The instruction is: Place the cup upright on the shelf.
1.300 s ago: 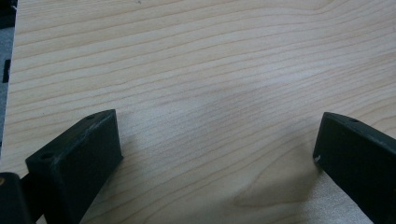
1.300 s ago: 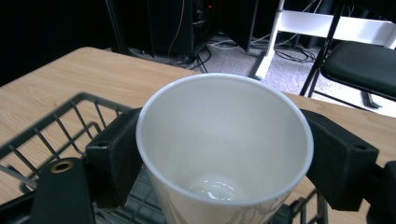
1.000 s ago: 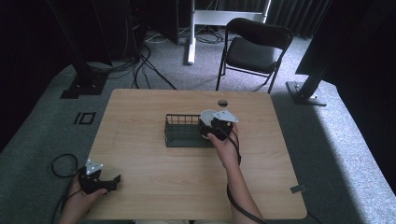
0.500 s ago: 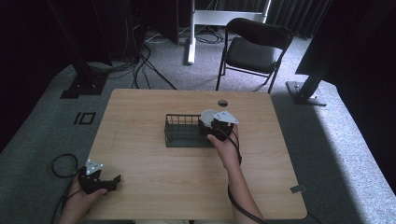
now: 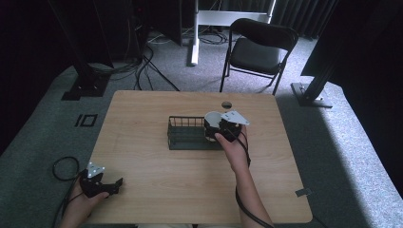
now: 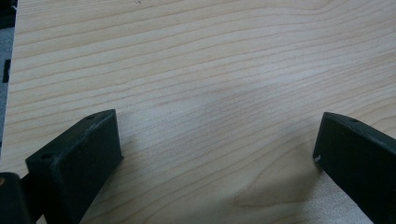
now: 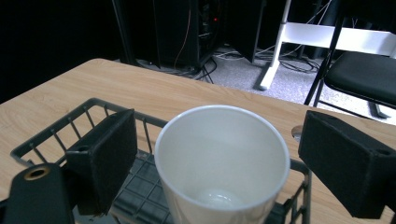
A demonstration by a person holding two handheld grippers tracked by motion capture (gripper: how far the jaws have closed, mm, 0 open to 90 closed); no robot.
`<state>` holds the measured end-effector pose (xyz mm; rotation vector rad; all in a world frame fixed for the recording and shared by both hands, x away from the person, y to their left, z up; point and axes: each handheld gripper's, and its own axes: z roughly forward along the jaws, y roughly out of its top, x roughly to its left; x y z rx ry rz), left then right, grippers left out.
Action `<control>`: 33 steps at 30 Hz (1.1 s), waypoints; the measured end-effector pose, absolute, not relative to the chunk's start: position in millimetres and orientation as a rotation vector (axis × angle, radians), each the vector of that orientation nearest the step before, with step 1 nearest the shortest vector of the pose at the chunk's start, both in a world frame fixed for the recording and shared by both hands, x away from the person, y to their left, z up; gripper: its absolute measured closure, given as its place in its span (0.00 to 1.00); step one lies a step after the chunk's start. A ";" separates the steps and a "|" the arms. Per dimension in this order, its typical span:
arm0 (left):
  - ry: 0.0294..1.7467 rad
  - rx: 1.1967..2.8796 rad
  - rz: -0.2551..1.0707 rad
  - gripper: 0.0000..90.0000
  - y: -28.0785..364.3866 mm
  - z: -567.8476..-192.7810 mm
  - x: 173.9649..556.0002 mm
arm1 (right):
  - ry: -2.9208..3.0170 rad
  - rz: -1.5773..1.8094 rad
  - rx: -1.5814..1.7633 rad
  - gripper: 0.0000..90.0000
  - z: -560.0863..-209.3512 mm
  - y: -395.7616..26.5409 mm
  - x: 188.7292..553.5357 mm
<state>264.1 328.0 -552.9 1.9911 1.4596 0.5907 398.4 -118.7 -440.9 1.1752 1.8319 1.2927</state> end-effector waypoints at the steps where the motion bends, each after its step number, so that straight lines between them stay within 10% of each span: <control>1: 1.460 1.990 0.591 0.01 327.9 -553.0 264.1 | 1.834 1.291 1.173 0.13 -440.3 -119.6 397.3; 33: 1.460 1.990 0.591 0.01 327.9 -553.0 264.1 | 1.849 1.252 1.224 0.13 -474.7 -178.3 359.4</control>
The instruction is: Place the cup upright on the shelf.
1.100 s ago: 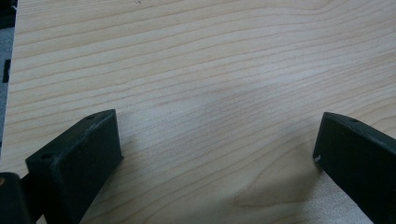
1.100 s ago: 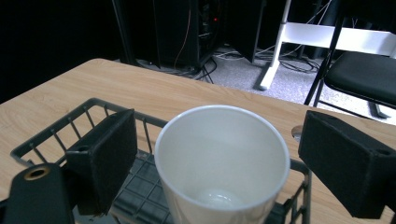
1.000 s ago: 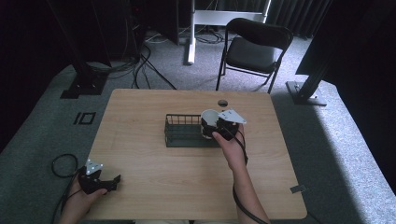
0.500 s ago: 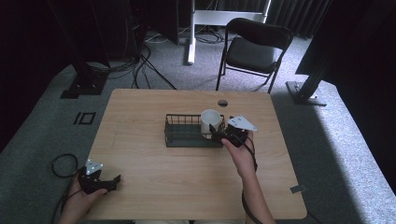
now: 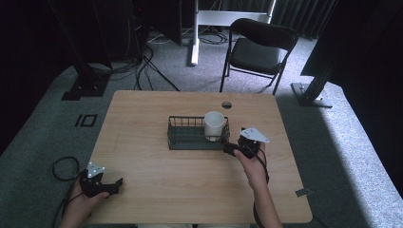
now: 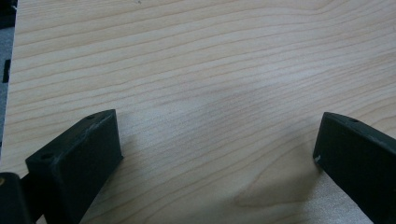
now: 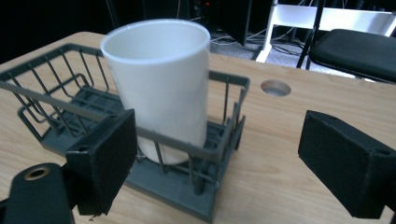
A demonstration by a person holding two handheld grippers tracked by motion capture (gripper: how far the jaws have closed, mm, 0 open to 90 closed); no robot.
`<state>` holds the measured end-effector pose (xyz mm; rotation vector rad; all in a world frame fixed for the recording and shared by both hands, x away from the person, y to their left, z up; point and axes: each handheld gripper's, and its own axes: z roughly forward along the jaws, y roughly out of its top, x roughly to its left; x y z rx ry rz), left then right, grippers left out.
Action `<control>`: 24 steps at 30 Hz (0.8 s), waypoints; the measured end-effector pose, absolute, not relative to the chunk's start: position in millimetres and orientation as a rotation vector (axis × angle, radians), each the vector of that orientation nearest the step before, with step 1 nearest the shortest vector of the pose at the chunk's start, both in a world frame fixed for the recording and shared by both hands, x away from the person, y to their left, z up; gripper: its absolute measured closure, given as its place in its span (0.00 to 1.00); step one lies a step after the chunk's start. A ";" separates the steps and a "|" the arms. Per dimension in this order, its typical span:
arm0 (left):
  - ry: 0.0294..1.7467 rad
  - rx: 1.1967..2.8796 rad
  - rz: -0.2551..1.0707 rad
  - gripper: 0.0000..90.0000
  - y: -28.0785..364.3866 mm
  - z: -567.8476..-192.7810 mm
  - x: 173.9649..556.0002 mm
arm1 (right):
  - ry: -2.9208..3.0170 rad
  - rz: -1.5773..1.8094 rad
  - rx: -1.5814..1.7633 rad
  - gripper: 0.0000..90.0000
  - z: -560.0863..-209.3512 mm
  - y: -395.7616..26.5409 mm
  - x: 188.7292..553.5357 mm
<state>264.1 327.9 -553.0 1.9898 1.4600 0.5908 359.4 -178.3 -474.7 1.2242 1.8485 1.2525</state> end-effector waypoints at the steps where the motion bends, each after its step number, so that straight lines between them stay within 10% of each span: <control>1: 1.460 1.990 0.591 0.01 327.9 -553.0 264.1 | 1.853 1.246 1.230 0.13 -477.2 -179.8 358.5; 24: 1.459 1.991 0.592 0.01 328.0 -553.0 264.2 | 1.928 1.084 1.281 0.13 -519.8 -219.1 341.8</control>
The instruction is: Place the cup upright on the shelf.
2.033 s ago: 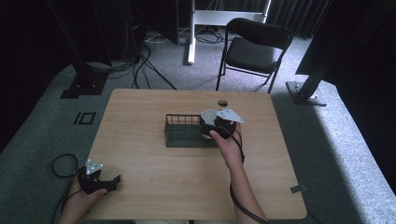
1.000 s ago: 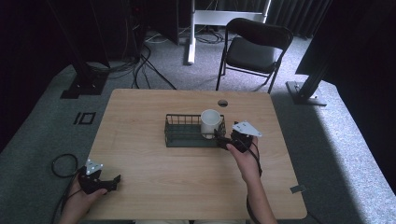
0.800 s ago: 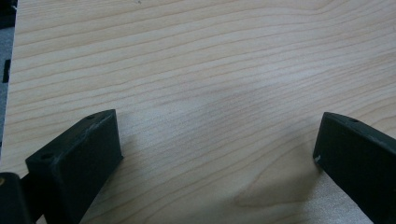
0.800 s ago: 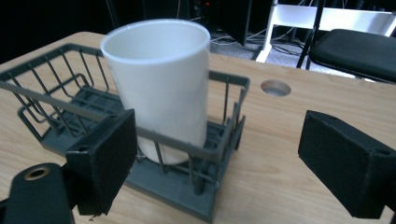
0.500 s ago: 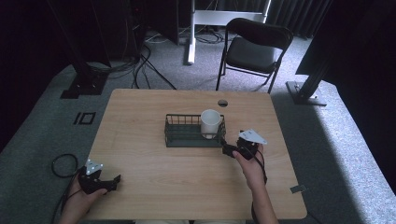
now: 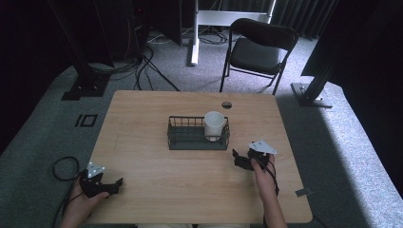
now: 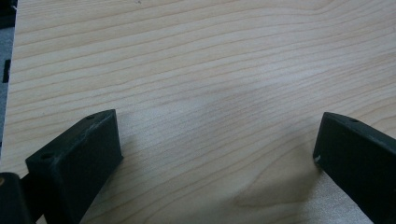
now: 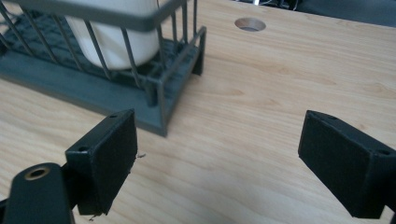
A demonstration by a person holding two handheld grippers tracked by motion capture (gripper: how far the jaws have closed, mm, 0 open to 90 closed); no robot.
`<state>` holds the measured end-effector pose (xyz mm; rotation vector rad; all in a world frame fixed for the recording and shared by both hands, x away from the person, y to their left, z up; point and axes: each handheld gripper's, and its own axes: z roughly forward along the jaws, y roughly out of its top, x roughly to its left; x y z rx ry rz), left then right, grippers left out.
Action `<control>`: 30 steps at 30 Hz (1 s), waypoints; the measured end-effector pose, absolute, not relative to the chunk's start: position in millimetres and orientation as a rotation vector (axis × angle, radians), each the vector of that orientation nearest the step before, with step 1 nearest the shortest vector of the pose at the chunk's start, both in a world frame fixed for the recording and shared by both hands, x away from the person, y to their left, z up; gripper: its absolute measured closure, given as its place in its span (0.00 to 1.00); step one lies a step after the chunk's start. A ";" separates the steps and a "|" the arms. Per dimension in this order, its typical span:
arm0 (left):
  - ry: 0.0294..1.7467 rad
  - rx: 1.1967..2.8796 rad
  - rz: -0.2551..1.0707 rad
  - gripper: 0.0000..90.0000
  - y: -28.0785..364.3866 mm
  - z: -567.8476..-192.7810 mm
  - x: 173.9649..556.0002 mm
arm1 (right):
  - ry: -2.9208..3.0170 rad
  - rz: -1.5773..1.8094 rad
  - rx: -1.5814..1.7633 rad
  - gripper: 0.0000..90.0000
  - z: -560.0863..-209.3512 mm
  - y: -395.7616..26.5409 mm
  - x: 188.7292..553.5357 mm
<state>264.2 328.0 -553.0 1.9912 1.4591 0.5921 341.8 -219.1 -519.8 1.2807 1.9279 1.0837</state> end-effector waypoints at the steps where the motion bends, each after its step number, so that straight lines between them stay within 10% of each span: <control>1: 1.459 1.992 0.592 0.01 328.0 -553.0 264.2 | 1.932 1.078 1.280 0.13 -521.5 -221.2 341.1; 30: 1.459 1.992 0.592 0.01 328.0 -553.0 264.1 | 2.119 1.014 1.299 0.14 -546.6 -279.8 304.3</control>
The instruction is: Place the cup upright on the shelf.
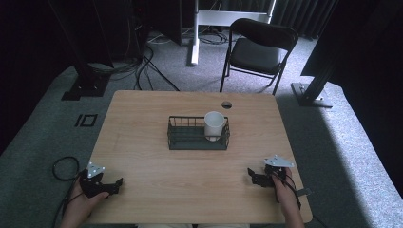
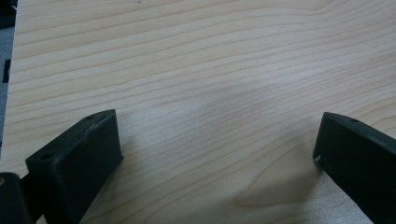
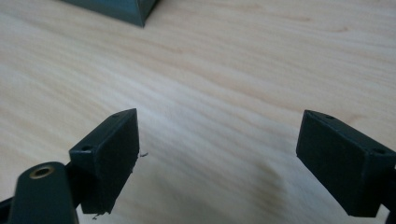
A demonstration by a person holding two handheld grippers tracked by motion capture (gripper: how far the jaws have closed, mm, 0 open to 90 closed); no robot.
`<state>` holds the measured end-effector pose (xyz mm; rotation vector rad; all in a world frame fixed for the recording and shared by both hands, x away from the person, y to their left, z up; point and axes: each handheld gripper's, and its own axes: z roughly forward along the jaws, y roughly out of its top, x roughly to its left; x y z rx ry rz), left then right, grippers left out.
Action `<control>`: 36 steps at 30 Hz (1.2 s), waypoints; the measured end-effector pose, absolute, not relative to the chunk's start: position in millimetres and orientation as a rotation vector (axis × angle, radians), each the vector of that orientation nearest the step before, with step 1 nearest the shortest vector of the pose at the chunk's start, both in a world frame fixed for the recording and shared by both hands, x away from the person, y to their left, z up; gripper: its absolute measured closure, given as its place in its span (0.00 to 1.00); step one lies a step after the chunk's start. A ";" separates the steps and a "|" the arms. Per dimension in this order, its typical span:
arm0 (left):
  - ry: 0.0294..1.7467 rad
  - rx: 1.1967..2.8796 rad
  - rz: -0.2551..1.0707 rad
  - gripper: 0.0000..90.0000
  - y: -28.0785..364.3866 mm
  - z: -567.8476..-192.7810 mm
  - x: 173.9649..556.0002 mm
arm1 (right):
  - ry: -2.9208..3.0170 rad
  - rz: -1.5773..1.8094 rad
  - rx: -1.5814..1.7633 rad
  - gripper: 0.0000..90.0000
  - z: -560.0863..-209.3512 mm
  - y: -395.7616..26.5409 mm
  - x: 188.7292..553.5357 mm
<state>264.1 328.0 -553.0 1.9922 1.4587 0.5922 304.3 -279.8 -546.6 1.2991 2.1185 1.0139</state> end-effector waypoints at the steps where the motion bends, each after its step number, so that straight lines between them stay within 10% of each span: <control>1: 1.459 1.991 0.592 0.01 328.0 -553.0 264.2 | 2.122 1.017 1.302 0.14 -547.0 -282.1 303.5; 36: 1.459 1.991 0.592 0.01 327.9 -553.0 264.2 | 2.270 0.978 1.239 0.13 -554.9 -298.2 295.0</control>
